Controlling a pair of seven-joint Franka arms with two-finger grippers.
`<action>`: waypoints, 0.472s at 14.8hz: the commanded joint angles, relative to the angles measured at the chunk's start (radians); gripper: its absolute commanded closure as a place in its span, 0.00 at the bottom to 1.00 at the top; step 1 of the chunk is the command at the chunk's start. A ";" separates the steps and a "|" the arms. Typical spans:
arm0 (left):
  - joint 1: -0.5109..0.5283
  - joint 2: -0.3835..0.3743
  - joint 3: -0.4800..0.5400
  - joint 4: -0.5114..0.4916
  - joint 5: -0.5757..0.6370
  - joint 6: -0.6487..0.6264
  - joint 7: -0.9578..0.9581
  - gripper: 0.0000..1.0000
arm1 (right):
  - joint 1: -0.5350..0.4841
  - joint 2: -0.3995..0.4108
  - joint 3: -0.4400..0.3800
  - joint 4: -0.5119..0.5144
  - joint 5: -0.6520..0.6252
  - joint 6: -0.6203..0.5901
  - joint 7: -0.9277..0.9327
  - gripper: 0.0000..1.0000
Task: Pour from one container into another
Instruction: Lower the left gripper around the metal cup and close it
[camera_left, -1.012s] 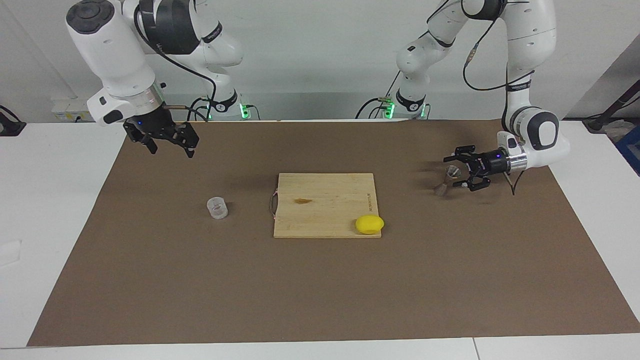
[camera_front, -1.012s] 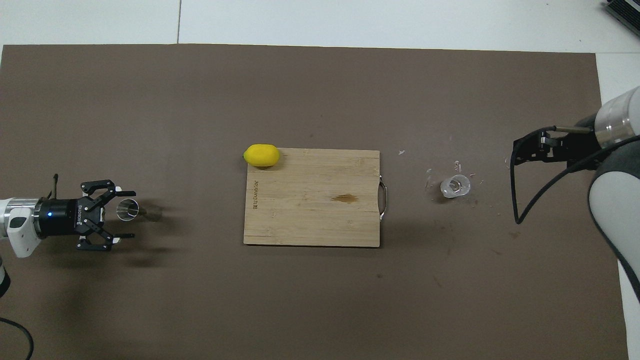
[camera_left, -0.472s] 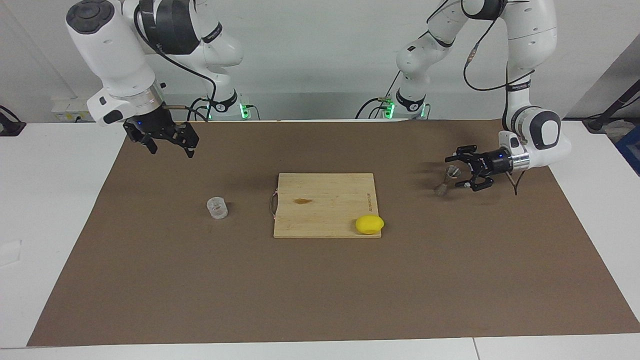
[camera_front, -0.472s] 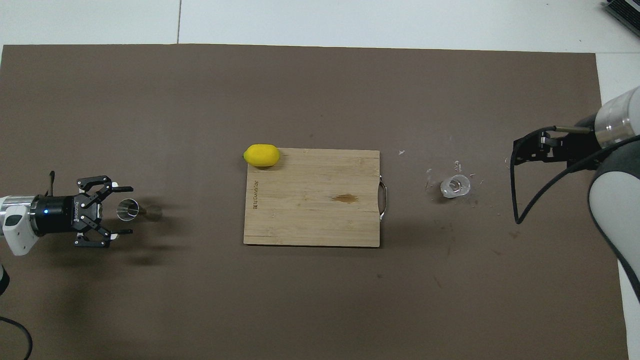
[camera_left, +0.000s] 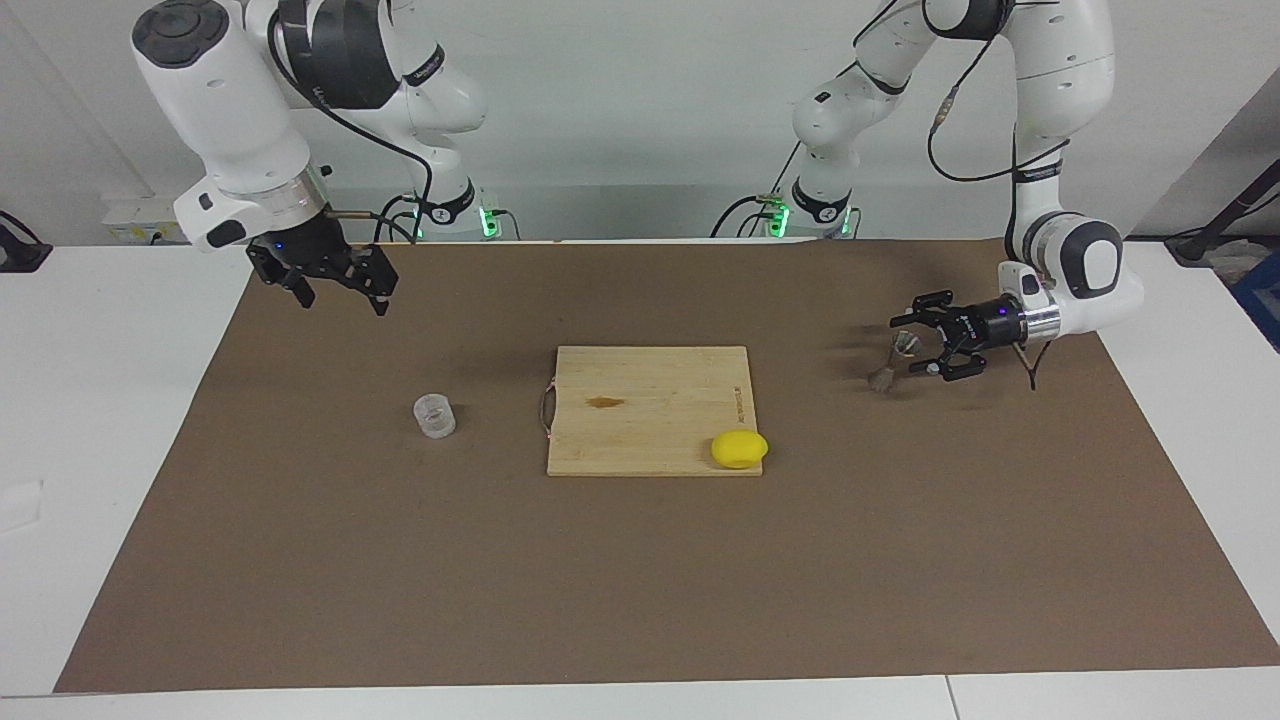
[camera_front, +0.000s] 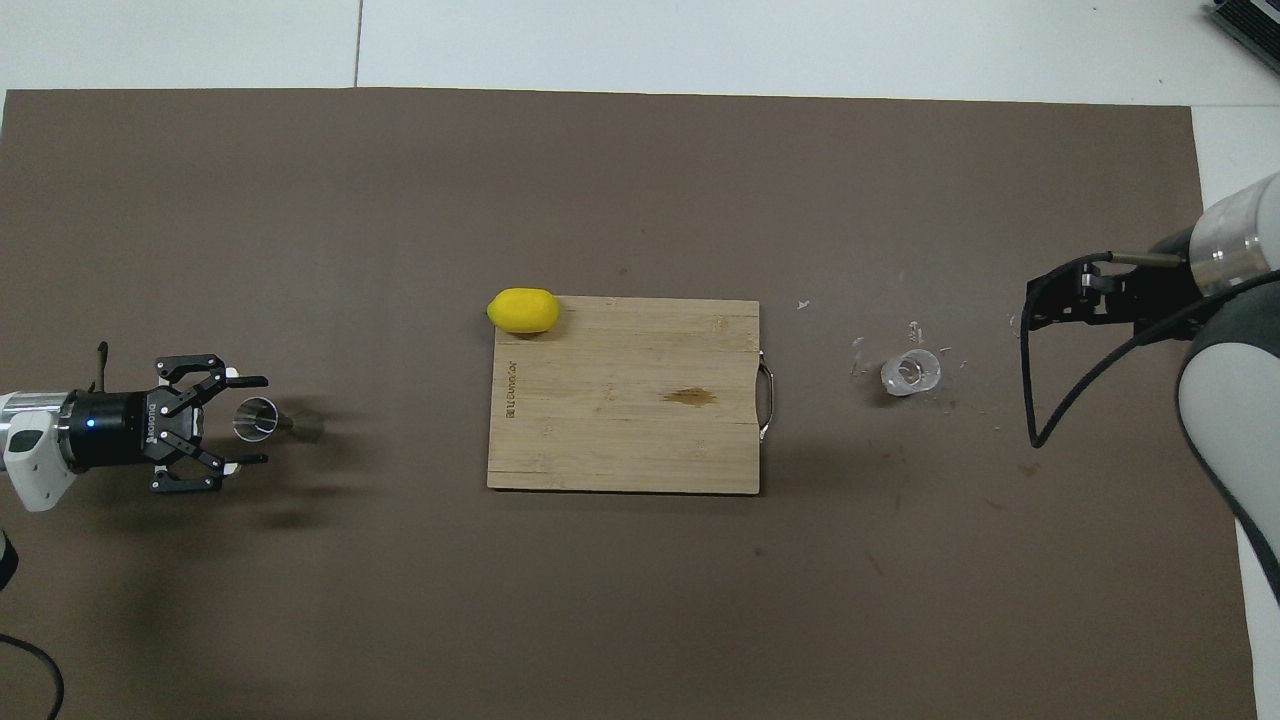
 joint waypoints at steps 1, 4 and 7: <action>0.001 -0.016 0.004 -0.008 -0.015 -0.008 0.012 0.35 | -0.007 -0.023 0.005 -0.025 -0.005 0.006 0.014 0.00; -0.001 -0.016 0.004 -0.005 -0.015 -0.011 0.011 0.37 | -0.007 -0.023 0.005 -0.025 -0.005 0.007 0.014 0.00; -0.004 -0.013 0.004 0.006 -0.015 -0.013 0.011 0.45 | -0.007 -0.023 0.005 -0.025 -0.005 0.007 0.014 0.00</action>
